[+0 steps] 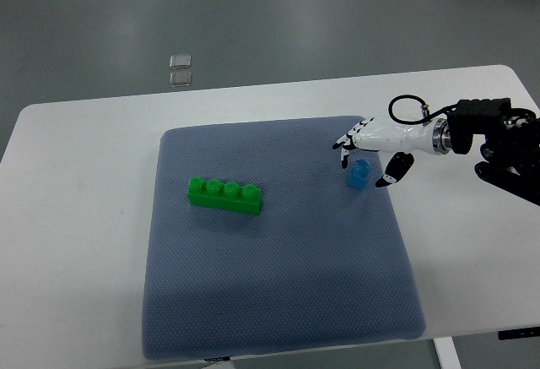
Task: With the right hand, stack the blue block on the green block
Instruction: 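Lower the right hand and close its fingers around the blue block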
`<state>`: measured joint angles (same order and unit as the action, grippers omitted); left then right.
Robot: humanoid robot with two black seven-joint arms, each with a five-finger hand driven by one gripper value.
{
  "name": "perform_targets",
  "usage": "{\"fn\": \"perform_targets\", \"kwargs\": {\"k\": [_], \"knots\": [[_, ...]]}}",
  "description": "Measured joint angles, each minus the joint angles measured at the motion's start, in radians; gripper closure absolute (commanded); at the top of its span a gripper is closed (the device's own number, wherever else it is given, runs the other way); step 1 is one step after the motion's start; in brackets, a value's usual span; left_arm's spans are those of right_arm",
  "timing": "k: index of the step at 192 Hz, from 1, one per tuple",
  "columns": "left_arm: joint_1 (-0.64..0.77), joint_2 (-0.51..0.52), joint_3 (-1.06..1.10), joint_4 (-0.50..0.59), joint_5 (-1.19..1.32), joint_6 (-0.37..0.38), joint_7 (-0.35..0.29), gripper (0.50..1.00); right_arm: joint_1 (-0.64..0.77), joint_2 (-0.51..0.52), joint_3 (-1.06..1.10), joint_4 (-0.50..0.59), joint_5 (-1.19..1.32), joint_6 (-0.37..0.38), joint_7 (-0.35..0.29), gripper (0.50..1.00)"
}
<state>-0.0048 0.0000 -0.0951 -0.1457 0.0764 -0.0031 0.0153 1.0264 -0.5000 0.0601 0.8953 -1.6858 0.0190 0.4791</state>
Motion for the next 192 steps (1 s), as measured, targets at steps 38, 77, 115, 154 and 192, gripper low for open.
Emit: {"fn": "perform_targets", "kwargs": {"k": [38, 77, 115, 154, 192], "knots": [[0.0, 0.0, 0.0, 0.0, 0.0, 0.0, 0.0, 0.5, -0.001, 0.002, -0.001, -0.004, 0.0, -0.027, 0.0, 0.587], [0.0, 0.0, 0.0, 0.0, 0.0, 0.0, 0.0, 0.5, -0.008, 0.01, -0.003, -0.004, 0.0, -0.03, 0.004, 0.589], [0.0, 0.0, 0.0, 0.0, 0.0, 0.0, 0.0, 0.5, -0.014, 0.012, -0.003, -0.004, 0.0, -0.031, 0.003, 0.593], [0.0, 0.0, 0.0, 0.0, 0.0, 0.0, 0.0, 0.5, -0.012, 0.012, -0.003, -0.004, 0.0, -0.031, 0.001, 0.64], [0.0, 0.0, 0.0, 0.0, 0.0, 0.0, 0.0, 0.5, -0.012, 0.012, -0.003, -0.004, -0.001, -0.031, 0.002, 0.681]]}}
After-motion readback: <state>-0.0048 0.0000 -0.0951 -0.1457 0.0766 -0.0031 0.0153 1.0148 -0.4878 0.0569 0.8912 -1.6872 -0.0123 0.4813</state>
